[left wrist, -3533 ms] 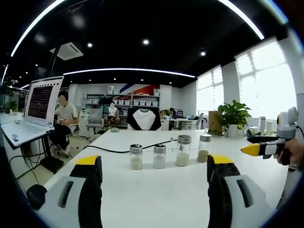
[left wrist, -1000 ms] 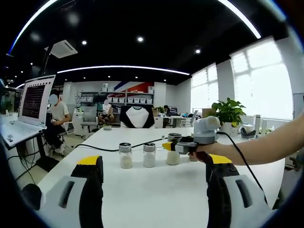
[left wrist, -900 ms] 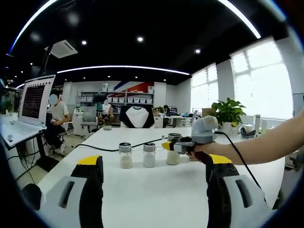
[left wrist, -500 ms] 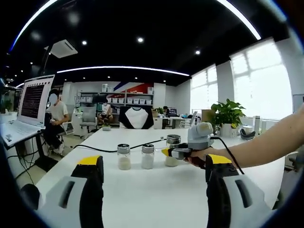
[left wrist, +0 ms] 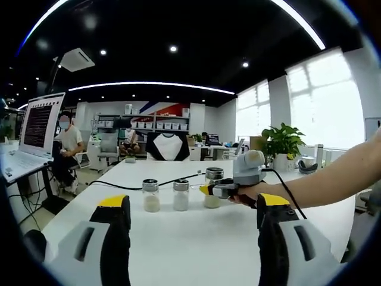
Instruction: Rotate the seasoning bottle until the label or dispensing opening points toward the visible target arrow and the bottle remains upright within the marked orientation range
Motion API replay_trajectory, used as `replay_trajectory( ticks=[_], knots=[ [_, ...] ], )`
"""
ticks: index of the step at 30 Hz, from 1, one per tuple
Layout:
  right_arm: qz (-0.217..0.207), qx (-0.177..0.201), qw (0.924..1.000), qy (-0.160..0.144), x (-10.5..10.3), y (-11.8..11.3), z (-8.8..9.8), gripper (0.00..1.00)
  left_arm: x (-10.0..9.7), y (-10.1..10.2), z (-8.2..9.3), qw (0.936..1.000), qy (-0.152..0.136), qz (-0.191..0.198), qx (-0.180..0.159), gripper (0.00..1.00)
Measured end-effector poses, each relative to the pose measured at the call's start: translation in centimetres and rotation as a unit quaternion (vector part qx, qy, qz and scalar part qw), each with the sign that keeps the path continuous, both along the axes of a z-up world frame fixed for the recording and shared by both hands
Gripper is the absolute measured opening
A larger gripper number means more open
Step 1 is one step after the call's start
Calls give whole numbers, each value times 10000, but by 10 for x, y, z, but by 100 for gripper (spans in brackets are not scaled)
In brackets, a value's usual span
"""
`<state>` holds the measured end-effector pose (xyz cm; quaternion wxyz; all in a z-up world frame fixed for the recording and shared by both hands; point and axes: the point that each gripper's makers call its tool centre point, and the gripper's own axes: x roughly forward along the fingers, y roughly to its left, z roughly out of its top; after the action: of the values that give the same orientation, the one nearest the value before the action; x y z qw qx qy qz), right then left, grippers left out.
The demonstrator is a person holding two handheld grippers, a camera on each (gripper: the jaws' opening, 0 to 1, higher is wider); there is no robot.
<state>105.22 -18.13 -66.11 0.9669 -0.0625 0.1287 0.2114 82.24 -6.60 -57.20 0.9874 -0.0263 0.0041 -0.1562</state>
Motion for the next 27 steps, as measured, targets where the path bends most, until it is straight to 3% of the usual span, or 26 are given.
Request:
replay_trajectory(
  ticks=[17,27],
  knots=[
    [206,55,9996,193,-21,-2,-1,41,1,0,-5,9999,95,-49,-43,91],
    [345,91,9993,128,-42,-4,-2,41,2,-5,-5,9999,83,-93,77,91]
  ],
)
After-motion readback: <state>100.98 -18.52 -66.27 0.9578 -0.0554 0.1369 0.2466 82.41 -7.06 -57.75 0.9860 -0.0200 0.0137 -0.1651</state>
